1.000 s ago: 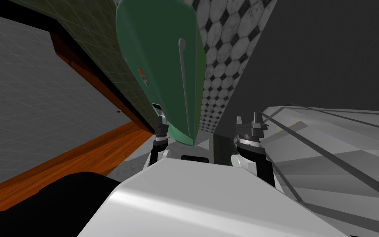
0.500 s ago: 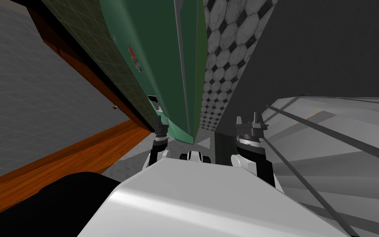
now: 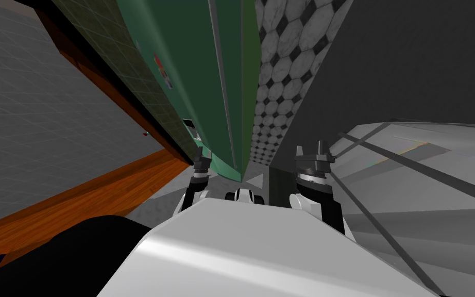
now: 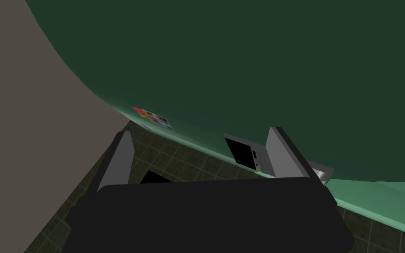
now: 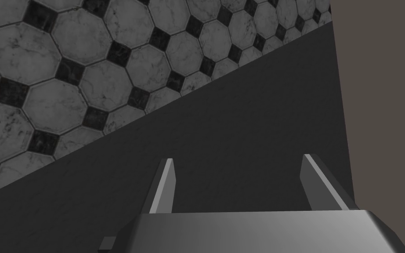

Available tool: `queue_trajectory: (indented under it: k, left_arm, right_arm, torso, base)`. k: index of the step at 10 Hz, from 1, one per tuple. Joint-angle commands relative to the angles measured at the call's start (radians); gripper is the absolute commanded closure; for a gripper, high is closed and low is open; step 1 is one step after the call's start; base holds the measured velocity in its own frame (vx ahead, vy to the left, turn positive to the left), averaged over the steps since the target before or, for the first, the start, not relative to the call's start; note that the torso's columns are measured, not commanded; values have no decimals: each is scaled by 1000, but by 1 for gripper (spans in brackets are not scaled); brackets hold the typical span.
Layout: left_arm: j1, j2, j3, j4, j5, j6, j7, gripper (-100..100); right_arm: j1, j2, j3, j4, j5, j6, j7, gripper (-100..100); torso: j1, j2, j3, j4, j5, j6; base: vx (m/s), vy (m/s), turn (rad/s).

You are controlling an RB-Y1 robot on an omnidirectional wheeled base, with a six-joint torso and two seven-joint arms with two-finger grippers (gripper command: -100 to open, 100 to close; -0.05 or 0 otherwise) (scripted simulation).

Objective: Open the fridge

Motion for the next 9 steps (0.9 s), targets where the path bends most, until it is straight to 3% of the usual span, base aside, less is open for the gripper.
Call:
queue_trajectory:
  k: [1,9]
  left_arm:
    - [15,20,11,4,50,57,28,-100]
    - [80,30,34,9,199,217,110,-100]
  right_arm:
    - [0,0,0,0,0,0,0,0]
    - [0,0,0,0,0,0,0,0]
  torso:
    - [0,-1,0,0,0,0]
    - [1,1,1,0,0,0]
  base:
    - [106,-133,82]
    - [90,-129,86]
